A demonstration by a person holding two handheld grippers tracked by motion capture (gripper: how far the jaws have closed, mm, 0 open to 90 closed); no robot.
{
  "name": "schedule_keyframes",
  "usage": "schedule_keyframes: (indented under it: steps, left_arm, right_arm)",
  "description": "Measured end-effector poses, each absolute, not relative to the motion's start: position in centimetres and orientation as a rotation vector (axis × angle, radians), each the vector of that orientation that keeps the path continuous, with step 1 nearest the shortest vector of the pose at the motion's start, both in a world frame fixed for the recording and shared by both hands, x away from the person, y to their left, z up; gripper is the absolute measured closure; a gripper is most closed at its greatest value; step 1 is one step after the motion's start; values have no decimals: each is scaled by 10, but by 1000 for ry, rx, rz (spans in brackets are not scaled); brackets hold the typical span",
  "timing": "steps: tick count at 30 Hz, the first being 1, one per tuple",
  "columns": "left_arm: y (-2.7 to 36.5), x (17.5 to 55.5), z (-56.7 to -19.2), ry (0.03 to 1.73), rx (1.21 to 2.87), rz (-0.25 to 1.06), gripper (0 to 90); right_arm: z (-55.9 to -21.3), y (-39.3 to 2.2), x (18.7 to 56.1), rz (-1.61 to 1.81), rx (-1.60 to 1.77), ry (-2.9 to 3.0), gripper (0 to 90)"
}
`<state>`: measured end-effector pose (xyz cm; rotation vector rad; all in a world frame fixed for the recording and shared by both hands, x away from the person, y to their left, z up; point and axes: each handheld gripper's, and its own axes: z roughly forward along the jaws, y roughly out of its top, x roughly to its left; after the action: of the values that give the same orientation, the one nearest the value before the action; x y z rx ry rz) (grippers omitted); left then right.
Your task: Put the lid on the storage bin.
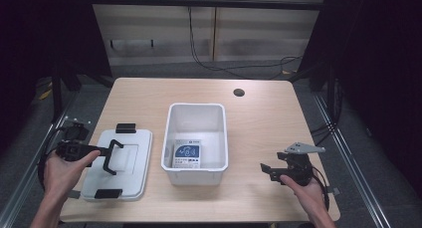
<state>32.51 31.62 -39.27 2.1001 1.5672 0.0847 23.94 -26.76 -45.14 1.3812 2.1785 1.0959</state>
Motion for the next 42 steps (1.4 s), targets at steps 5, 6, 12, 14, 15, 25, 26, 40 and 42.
schedule_keyframes:
  steps: [5,6,12,14,15,25,26,40,42]
  left_arm:
    - [316,336,-393,1672,2092,12,652]
    - [316,336,-393,1672,2092,12,653]
    - [315,351,-395,1730,2141,-62,676]
    - [313,353,-395,1741,2152,-62,675]
    - [312,355,-396,1730,2167,-78,675]
    - [309,369,-410,1812,2194,-144,690]
    - [309,369,-410,1812,2194,-144,702]
    - [301,375,-411,1875,2206,-131,800]
    - [296,377,-414,1889,2220,-137,800]
  right_arm:
    - [-453,-265,240,1089,1366,2209,209]
    - [-453,-265,240,1089,1366,2209,209]
    - [-453,-264,240,1081,1369,2211,209]
    - [-453,-264,240,1081,1367,2211,209]
    - [-453,-264,240,1079,1369,2212,209]
    - [-454,-264,241,1080,1366,2221,212]
    - [-454,-264,241,1080,1366,2221,212]
    - [-455,-263,241,1069,1370,2238,212]
    - [-455,-263,241,1070,1372,2239,211]
